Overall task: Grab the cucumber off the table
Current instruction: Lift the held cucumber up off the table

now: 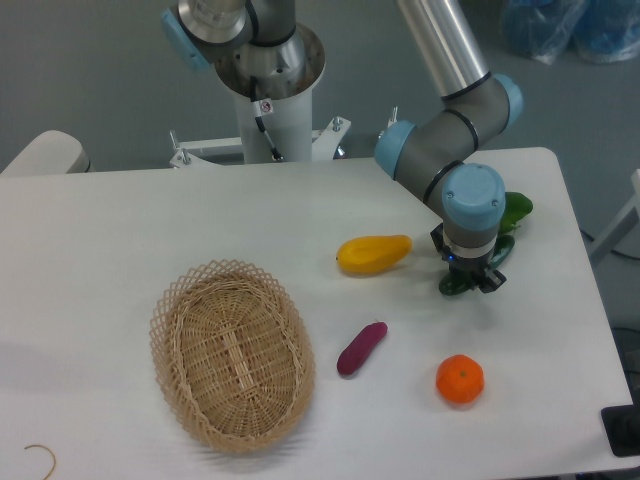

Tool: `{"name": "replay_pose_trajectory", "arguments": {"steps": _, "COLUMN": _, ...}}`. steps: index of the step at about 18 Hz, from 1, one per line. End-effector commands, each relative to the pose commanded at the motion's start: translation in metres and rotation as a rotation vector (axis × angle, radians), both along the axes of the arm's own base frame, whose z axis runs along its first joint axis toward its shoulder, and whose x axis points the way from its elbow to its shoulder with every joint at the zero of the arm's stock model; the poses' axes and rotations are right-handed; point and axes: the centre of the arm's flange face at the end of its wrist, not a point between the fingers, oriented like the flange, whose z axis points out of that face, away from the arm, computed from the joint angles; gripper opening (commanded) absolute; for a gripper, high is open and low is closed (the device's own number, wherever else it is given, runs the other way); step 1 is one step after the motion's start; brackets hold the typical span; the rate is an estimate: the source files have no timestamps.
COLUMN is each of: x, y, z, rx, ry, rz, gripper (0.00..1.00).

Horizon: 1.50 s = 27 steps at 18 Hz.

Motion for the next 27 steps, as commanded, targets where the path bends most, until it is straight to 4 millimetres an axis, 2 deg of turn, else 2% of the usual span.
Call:
{"name": "replay_pose_trajectory", "arguments": {"steps": 3, "x": -0.009, "y": 0.007, "z": 0.016, "rx": 0.022, "ry": 0.025, "rz": -0.004, "gripper": 0.37}}
{"name": "replay_pose_trajectory", "arguments": {"steps": 4, "x": -0.013, "y": 0.014, "z": 0.028, "rx": 0.043, "ry": 0.044, "rz": -0.010, "gripper": 0.37}}
{"name": "replay_pose_trajectory", "arguments": {"steps": 6, "x": -0.015, "y": 0.045, "z": 0.057, "rx": 0.113, "ry": 0.073, "rz": -0.050, "gripper": 0.37}}
{"name": "replay_pose_trajectory", "arguments": {"steps": 9, "x": -0.015, "y": 0.069, "z": 0.088, "rx": 0.153, "ry": 0.073, "rz": -0.081, "gripper": 0.37}}
{"name": "replay_pose_trajectory", "arguments": {"steps": 15, "x": -0.011, "y": 0.093, "z": 0.156, "rx": 0.234, "ry": 0.046, "rz": -0.070, "gripper": 0.37}}
{"name": "replay_pose_trajectory", "arguments": {"steps": 18, "x": -0.005, "y": 0.101, "z": 0.173, "rx": 0.329, "ry": 0.020, "rz": -0.032, "gripper": 0.37}}
{"name": "replay_pose_trajectory", "arguments": {"steps": 21, "x": 0.015, "y": 0.116, "z": 0.190, "rx": 0.370, "ry": 0.023, "rz": -0.018, "gripper": 0.37}}
{"name": "replay_pose_trajectory", "arguments": {"steps": 24, "x": 0.046, "y": 0.134, "z": 0.216, "rx": 0.442, "ry": 0.005, "rz": 0.020, "gripper": 0.37}}
{"name": "replay_pose_trajectory", "arguments": {"steps": 27, "x": 0.070, "y": 0.147, "z": 0.227, "rx": 0.464, "ry": -0.012, "rz": 0.032, "gripper": 0.37}}
